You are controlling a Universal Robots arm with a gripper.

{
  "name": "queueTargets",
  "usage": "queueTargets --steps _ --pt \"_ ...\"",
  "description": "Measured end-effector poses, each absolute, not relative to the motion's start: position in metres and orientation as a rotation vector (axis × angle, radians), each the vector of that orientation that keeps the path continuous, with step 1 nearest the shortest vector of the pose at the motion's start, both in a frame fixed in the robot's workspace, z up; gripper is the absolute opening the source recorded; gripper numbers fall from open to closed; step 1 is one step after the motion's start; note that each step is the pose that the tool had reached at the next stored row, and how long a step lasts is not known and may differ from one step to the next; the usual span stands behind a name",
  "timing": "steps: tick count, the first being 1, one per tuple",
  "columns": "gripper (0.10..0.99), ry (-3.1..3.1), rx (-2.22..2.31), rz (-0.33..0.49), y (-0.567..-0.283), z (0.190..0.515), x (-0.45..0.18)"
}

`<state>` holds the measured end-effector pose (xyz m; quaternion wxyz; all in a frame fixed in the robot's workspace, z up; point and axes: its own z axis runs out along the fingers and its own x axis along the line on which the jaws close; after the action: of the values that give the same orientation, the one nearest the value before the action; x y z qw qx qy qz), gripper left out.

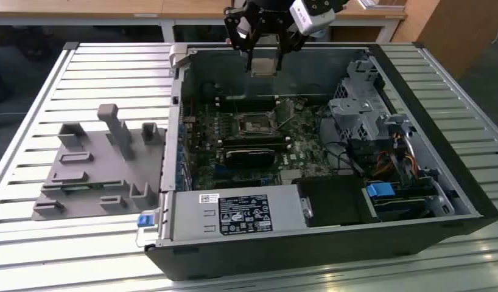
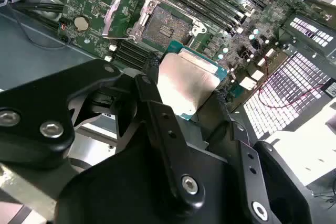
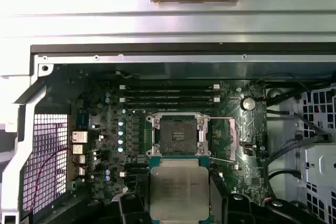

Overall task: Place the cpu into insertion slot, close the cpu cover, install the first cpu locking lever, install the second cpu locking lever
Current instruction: 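Place the cpu into insertion slot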

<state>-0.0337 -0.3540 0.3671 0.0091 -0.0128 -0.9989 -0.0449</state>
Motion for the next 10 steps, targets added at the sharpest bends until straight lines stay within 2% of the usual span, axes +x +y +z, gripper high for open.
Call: queueTargets --steps 10 --pt "0.541 -3.120 -0.071 -0.140 -0.3540 0.3671 -0.0336"
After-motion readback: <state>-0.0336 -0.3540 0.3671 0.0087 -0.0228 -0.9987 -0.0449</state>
